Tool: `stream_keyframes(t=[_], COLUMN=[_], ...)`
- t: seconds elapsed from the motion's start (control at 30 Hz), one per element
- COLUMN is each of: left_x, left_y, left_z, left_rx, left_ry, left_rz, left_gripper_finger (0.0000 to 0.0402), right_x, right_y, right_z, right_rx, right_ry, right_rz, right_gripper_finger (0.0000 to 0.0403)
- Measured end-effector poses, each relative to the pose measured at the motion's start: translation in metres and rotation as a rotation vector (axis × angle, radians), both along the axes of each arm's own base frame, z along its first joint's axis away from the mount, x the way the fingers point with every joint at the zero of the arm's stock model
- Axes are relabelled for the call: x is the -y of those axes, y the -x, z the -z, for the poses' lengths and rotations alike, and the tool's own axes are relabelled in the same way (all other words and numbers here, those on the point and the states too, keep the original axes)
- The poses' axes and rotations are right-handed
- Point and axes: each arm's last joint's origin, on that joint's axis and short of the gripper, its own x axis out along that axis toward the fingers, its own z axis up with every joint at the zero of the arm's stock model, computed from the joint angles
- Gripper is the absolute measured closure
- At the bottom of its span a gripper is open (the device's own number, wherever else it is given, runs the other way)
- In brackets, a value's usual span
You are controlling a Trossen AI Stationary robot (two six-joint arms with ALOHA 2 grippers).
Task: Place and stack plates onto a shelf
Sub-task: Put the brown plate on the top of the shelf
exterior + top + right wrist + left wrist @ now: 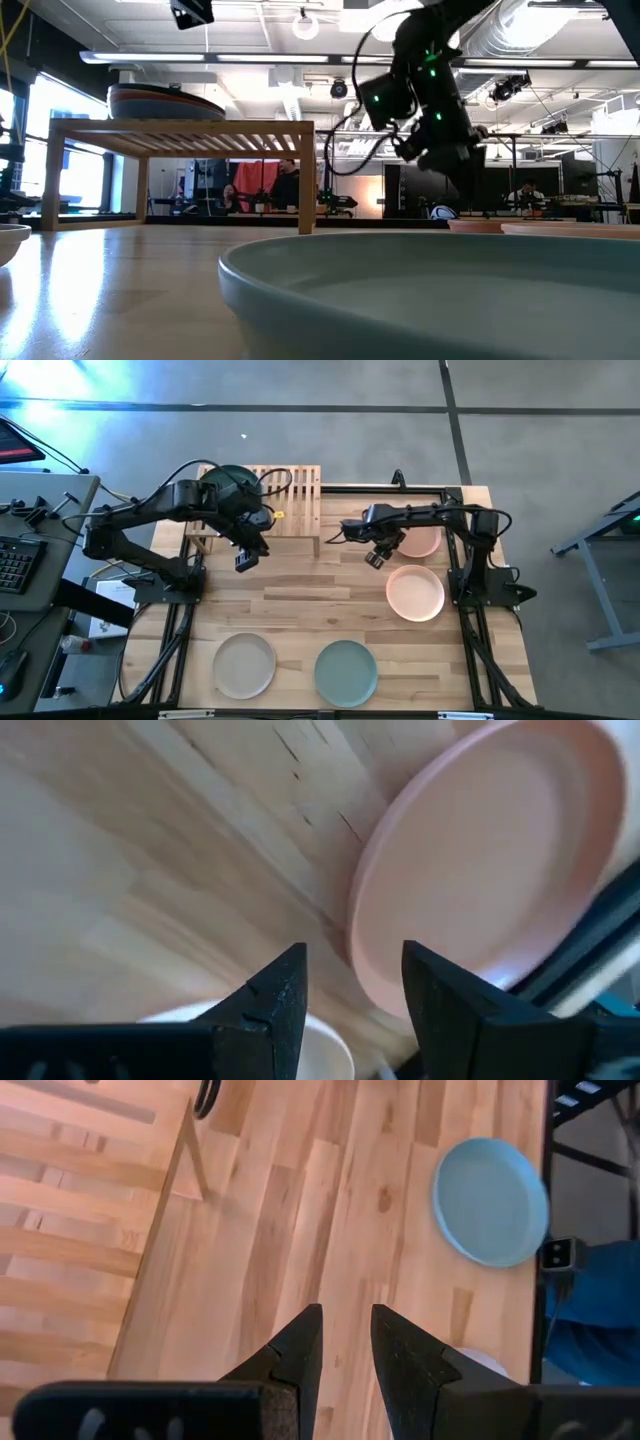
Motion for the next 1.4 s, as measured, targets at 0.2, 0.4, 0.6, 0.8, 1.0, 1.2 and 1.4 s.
stream_keyframes(t=[0.2, 0.4, 0.6, 0.8, 1.0, 1.2, 1.4], left_x=[0.0, 0.0, 0.0, 0.0, 0.0, 0.0, 0.0], left_y=[0.0, 0.0, 0.0, 0.0, 0.0, 0.0, 0.0], left_z=[0.001, 0.001, 0.001, 0.001, 0.001, 0.001, 0.001], left_rx=[-0.006, -0.006, -0.007, -0.007, -0.007, -0.007, -0.007], left_ry=[0.002, 0.002, 0.007, 0.007, 0.007, 0.006, 0.006], left_rz=[-0.01, -0.01, -0.017, -0.018, -0.018, -0.018, -0.018], left_gripper_finger=[0.0323, 0.0323, 0.0323, 0.0323, 0.0323, 0.0323, 0.0323], right_x=[0.006, 0.012, 0.016, 0.018, 0.02, 0.021, 0.019], right_y=[0.01, 0.016, 0.02, 0.025, 0.025, 0.027, 0.028], right_z=[0.022, 0.035, 0.045, 0.05, 0.05, 0.051, 0.048], right_rx=[0.013, 0.025, 0.055, 0.056, 0.069, 0.06, 0.016], right_ry=[-0.005, 0.014, 0.021, 0.013, -0.007, -0.008, -0.035], right_rz=[0.032, 0.035, 0.046, 0.061, 0.075, 0.083, 0.087], right_gripper_finger=[0.0262, 0.0262, 0.0262, 0.0265, 0.0328, 0.0394, 0.04])
